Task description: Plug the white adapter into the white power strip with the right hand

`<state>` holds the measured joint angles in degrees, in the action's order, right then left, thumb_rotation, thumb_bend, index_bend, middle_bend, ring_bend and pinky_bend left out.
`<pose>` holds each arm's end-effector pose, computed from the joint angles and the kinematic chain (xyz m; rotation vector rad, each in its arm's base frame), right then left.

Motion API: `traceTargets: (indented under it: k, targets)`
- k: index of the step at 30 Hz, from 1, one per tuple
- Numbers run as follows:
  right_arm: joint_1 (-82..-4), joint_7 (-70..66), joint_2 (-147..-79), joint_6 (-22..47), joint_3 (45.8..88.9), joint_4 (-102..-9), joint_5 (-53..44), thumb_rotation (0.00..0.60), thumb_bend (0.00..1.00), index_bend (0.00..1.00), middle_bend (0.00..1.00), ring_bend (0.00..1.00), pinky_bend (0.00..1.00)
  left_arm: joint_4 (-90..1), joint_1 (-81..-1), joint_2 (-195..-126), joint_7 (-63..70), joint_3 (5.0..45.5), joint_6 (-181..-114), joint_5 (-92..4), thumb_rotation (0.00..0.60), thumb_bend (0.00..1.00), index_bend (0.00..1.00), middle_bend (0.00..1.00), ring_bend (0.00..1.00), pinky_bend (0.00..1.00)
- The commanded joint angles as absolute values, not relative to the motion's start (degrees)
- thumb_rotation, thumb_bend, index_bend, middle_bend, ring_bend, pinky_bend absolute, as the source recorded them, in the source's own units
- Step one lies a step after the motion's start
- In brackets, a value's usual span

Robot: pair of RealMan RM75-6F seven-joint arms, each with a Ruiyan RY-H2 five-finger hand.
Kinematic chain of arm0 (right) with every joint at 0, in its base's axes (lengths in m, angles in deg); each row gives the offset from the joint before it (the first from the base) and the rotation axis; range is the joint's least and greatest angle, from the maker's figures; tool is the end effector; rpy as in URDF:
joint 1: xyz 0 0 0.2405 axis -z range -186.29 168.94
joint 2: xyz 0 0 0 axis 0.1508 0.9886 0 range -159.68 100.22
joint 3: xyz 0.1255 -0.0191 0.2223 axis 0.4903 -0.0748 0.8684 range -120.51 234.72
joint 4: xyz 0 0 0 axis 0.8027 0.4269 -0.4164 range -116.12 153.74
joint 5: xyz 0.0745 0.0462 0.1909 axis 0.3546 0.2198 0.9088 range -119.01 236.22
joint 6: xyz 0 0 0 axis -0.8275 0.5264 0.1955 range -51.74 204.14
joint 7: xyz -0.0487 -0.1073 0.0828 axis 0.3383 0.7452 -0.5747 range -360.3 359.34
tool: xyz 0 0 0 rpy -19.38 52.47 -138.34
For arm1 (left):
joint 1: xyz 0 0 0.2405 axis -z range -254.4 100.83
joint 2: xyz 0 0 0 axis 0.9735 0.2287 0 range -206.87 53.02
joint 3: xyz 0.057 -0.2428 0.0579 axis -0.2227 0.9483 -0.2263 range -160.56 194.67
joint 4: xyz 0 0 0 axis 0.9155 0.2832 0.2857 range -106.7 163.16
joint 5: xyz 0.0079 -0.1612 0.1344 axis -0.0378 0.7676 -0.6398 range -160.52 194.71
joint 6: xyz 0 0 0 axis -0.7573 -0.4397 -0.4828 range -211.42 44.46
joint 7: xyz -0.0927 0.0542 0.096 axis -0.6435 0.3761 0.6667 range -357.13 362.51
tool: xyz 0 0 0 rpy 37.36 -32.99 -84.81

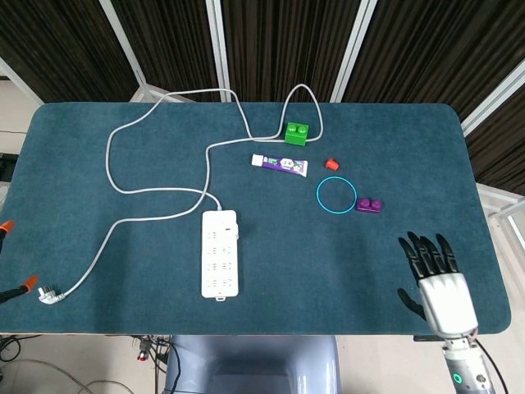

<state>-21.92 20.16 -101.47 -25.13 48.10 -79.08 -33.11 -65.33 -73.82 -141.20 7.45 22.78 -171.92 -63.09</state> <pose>-0.2450 -0.1720 0.1222 1.4971 -0.6204 1.0066 -0.3187 0.1793 0.1764 -1.2399 -0.8438 -0.8508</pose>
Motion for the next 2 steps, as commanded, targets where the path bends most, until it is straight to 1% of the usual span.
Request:
traceTargets:
  k: [1,2]
  targets:
    - [-20.81,19.70,-101.53,-23.77,48.34,-78.45,-31.65,0.600,0.26,0.08,0.10,0.12,0.07,-64.90,-73.87,-141.33,6.85,22.80,-172.45,-63.75,0.600,0.10,0.13,0.00,0.00,0.00]
    - [-20.68,19.92,-101.43,-23.41,48.53,-78.38,-31.32,0.600,0.26,0.08,0.10,0.12,0.07,-64.76,-73.91,-141.38,6.74,22.79,-172.55,-63.84,0.600,0.10,0.13,0.00,0.00,0.00]
